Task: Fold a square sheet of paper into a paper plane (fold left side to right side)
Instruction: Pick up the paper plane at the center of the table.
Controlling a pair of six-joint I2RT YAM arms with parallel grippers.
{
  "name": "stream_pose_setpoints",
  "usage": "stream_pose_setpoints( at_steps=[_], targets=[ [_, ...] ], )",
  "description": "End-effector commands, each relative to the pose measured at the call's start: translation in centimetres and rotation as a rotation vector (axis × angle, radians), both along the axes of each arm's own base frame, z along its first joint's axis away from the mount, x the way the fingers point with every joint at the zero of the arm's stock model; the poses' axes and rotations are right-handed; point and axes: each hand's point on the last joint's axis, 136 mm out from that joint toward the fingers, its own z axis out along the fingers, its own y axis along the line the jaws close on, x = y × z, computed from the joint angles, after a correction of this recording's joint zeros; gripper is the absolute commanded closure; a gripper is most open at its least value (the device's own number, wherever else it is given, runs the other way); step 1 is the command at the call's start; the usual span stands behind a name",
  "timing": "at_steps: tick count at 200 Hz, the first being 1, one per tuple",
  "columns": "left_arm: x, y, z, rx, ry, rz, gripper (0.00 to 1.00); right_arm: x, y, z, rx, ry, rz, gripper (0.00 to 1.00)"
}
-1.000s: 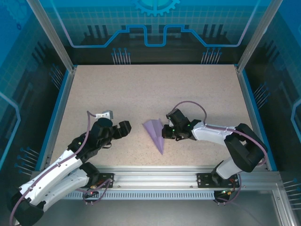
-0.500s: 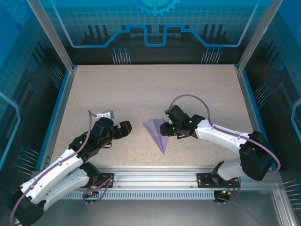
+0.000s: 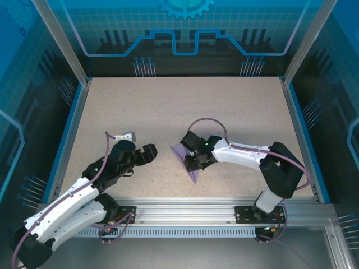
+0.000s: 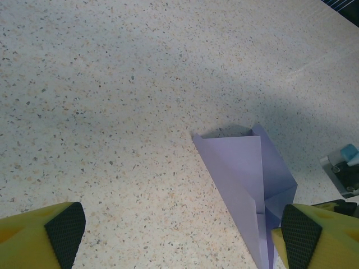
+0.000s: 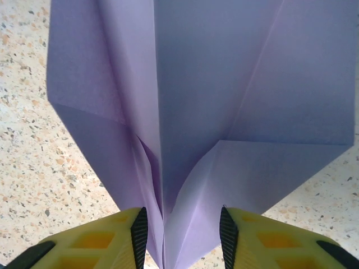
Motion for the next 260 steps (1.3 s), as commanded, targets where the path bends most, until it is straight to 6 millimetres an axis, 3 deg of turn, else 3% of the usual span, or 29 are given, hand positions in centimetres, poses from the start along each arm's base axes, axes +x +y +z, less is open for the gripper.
stream_pose_setpoints(
  at_steps=[1, 139, 176, 202, 260],
  targets=[
    [0.2, 0.3, 0.0, 0.018, -0.003, 0.006, 0.06, -0.3, 1.0, 0.1, 0.000, 0.020, 0.028, 0.59],
    [0.0, 0.5, 0.2, 0.028, -0.002, 0.002, 0.05, -0.3, 2.0, -2.7, -0.035, 0.069, 0.030, 0.65],
    [-0.1, 0.5, 0.5, 0.033, -0.006, -0.007, 0.05, 0.0, 1.4, -2.5, -0.059, 0.059, 0.009, 0.80],
    [-0.1, 0.4, 0.8, 0.036, -0.014, -0.021, 0.05, 1.2, 1.1, -1.1, -0.043, 0.040, -0.014, 0.91],
    [-0.2, 0.1, 1.3, 0.047, -0.021, -0.053, 0.04, 7.4, -1.7, 1.3, -0.069, 0.022, -0.167, 0.92]
  ],
)
